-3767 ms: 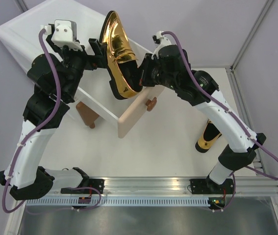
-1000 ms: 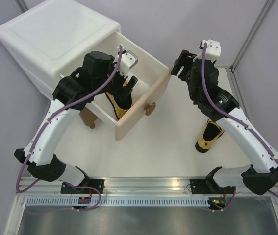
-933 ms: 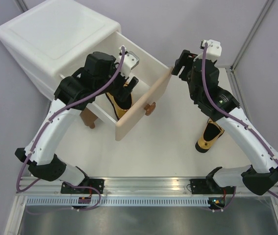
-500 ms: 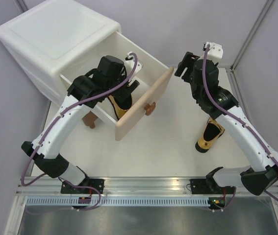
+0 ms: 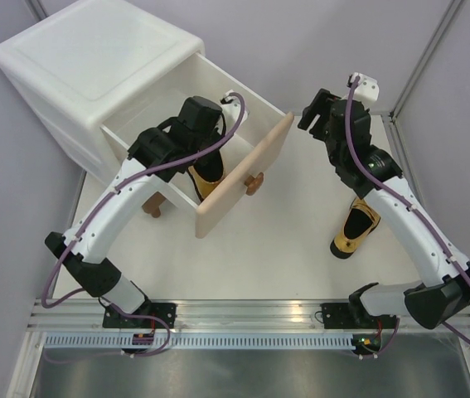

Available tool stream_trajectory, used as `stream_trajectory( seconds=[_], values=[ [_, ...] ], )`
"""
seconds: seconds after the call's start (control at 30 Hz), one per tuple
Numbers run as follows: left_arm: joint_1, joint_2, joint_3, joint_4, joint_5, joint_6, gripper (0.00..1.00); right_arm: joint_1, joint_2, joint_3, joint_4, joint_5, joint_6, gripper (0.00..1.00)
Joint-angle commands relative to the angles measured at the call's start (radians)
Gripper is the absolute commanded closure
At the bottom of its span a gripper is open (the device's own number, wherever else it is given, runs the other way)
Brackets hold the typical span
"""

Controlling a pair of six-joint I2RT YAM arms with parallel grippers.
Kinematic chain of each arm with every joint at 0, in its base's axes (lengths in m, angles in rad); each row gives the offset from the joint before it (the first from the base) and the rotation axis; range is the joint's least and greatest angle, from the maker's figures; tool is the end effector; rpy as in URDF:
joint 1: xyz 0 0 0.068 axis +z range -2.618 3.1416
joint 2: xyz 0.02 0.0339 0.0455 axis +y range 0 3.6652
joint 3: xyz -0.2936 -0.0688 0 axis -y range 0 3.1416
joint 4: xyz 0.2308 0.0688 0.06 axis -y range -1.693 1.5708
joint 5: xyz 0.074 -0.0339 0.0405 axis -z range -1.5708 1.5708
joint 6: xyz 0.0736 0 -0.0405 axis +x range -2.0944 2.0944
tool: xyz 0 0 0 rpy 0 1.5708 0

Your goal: Place and organize the shoes in the shoe cabinet

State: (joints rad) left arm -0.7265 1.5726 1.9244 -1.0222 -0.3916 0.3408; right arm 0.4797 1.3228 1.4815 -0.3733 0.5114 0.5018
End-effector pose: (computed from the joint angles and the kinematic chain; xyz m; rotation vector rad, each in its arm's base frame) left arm 0.2637 -0.1968 0.4547 0.9295 1.9843 0.2226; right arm 0.2840 0.1071 0.4644 0.3827 1.7227 0.2574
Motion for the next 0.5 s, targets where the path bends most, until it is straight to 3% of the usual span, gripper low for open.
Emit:
stream_trajectory(
  seconds=[0.0,0.3,0.47],
  values=[
    [0.009,-0.016,0.002,0.053,-0.081,-0.005,0.58,-0.027,-0.013,-0.026,0.037,-0.030,0.035,0.22],
    [-0.005,-0.034,0.061,0.050,-0.259,-0.055,0.97,-0.072,-0.022,-0.078,0.085,-0.096,0.104,0.22],
    [-0.013,-0.040,0.061,0.040,-0.361,-0.051,0.98,-0.088,-0.017,-0.098,0.103,-0.120,0.119,0.22]
  ],
)
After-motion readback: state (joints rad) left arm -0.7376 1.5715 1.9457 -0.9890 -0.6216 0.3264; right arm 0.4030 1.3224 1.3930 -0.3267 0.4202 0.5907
